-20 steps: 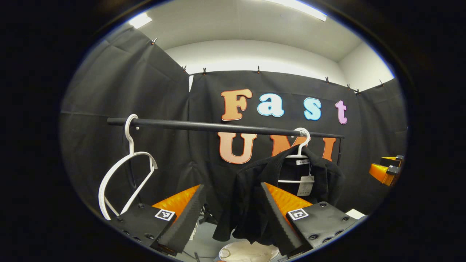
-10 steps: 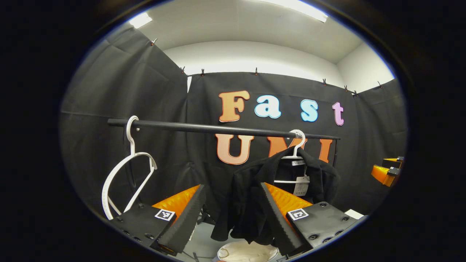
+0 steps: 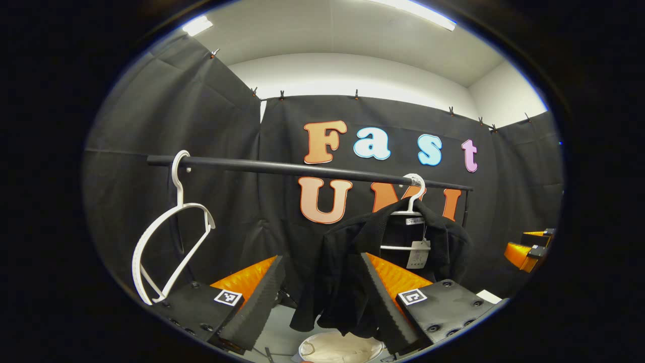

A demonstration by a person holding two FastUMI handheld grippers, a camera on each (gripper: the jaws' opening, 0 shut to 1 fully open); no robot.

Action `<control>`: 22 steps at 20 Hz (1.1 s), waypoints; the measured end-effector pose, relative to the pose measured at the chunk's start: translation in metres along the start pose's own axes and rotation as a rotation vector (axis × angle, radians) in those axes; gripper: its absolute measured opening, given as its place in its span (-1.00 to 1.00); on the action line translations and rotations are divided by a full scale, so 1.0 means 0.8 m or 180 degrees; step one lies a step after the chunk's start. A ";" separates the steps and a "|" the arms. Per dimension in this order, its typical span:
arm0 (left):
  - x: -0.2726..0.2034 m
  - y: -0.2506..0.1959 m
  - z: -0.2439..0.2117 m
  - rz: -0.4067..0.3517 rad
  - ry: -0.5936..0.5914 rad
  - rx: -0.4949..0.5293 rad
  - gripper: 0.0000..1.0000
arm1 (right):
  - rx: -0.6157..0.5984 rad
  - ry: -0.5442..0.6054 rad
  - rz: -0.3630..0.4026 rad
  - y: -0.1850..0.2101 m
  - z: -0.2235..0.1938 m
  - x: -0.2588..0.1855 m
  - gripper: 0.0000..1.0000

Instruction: Grasp the clothes on the hanger with both hands and then place them into the laundry hamper below.

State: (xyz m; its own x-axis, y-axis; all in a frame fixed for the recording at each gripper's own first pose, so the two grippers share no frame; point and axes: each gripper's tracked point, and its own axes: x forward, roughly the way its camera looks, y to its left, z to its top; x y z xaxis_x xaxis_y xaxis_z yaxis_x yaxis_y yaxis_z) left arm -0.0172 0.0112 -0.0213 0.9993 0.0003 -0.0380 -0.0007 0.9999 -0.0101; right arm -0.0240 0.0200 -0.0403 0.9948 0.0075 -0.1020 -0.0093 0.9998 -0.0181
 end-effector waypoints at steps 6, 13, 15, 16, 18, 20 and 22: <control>0.003 0.006 -0.005 0.0061 0.0018 0.0055 0.86 | 0.0060 0.0202 0.0344 0.072 -0.049 0.027 0.89; 0.008 0.019 -0.024 0.0154 0.0117 0.0088 0.88 | 0.0176 0.0327 0.0649 0.145 -0.092 0.070 0.89; 0.008 0.026 -0.027 0.0189 0.0133 0.0108 0.93 | 0.0200 0.0353 0.0648 0.156 -0.102 0.087 0.89; 0.009 0.027 -0.028 0.0198 0.0138 0.0111 0.93 | 0.0213 0.0379 0.0633 0.157 -0.108 0.095 0.89; 0.010 0.028 -0.032 0.0195 0.0149 0.0090 0.93 | 0.0257 0.0451 0.0579 0.162 -0.124 0.115 0.89; 0.013 0.030 -0.035 0.0196 0.0152 0.0082 0.93 | 0.0309 0.0506 0.0527 0.167 -0.136 0.136 0.89; 0.018 0.035 -0.040 0.0221 0.0170 0.0119 0.93 | 0.0320 0.0548 0.0446 0.166 -0.149 0.158 0.89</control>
State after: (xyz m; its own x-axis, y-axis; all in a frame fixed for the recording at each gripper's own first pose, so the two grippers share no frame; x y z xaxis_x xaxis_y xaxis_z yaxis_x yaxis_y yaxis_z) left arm -0.0042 0.0392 -0.0542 0.9934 0.0702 -0.0904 -0.0676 0.9972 0.0316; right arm 0.0884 0.1514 -0.1744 0.9524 0.1515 -0.2647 -0.1273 0.9861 0.1065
